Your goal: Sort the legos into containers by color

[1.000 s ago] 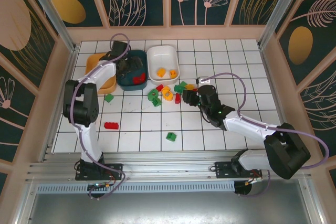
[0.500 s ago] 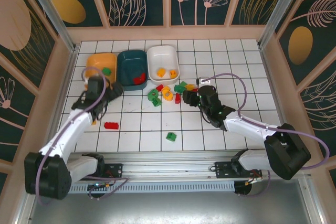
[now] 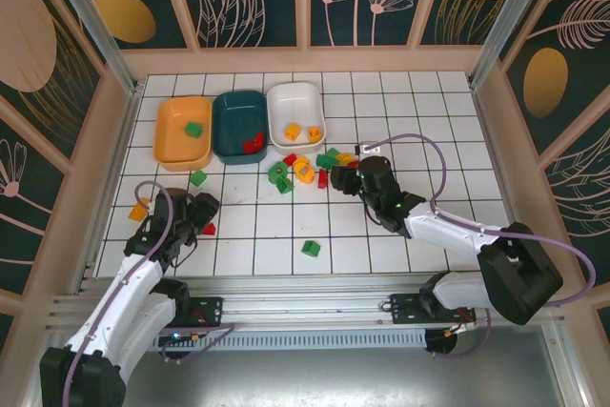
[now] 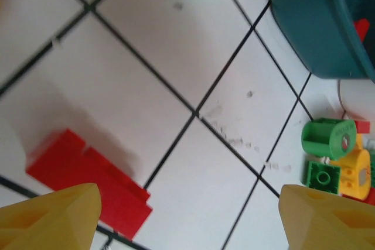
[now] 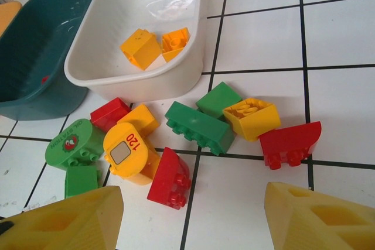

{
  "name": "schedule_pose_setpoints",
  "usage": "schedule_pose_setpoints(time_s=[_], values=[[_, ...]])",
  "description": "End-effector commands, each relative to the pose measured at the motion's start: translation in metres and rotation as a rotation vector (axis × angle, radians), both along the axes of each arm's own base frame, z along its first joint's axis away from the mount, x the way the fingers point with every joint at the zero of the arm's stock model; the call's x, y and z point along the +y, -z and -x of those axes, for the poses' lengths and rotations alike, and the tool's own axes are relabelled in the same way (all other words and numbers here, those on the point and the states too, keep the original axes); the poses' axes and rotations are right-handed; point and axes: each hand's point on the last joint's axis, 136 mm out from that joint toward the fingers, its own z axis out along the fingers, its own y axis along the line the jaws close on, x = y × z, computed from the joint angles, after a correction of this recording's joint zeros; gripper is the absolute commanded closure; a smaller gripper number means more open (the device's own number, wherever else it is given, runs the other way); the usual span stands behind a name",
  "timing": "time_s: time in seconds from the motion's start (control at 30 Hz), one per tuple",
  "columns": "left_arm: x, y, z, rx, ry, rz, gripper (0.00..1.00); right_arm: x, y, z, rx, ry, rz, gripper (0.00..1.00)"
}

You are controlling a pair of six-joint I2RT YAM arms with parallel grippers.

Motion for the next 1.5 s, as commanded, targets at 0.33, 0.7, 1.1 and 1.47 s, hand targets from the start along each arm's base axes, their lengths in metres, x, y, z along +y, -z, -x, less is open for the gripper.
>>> schedule_pose_setpoints(time_s=[0.33,0.7,1.1,1.47], values=[[0.004,0.030,0.035,0.327,-0.234,0.112,0.19,0.002,-0.004,-0.004,-0.018,0.017,-0.018,0.34],[0.014,0.044,0.013,0.303,-0.342,0.092,0.33,0.000,-0.004,-0.003,-0.022,0.023,-0.005,0.34],[0.013,0.041,-0.011,0.249,-0.283,0.047,0.78,0.002,-0.003,-0.002,-0.024,0.018,0.002,0.36],[-0.021,-0.068,-0.104,-0.022,-0.042,-0.019,1.00,0.005,0.001,-0.003,-0.018,0.013,0.006,0.37]])
